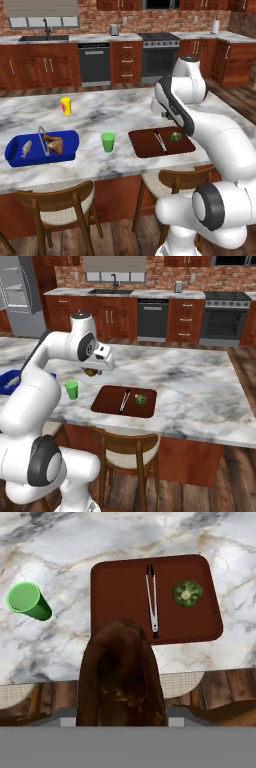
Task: Gather the broccoli and sweet potato from the fridge and place them on a tray on the dining counter. Then gather the chicken drumstick and fish from the fridge and place them on the other tray.
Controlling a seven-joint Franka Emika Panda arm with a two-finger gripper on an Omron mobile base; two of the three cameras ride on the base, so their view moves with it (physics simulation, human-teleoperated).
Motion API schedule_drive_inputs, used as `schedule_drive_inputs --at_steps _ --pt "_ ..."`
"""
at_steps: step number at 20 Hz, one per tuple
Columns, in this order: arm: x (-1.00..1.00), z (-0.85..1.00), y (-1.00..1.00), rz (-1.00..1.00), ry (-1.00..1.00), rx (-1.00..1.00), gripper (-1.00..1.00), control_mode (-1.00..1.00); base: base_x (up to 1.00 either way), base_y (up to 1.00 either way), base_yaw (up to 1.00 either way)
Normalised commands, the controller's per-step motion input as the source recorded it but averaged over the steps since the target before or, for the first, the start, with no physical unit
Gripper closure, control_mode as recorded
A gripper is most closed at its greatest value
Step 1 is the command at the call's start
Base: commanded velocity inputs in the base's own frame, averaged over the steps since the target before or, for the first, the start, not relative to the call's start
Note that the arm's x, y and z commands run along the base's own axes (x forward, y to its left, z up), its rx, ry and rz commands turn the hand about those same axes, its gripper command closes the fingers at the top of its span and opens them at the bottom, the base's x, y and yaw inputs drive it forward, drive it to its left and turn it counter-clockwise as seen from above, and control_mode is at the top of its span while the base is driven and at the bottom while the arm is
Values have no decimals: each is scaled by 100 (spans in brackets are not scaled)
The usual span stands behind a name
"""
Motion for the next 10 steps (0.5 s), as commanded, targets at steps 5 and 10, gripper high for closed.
schedule_drive_inputs --at_steps 5,10 --pt "33 -50 0 0 2 0 100 -100 0 0 0" --pt "43 -44 0 0 1 0 100 -100 0 0 0"
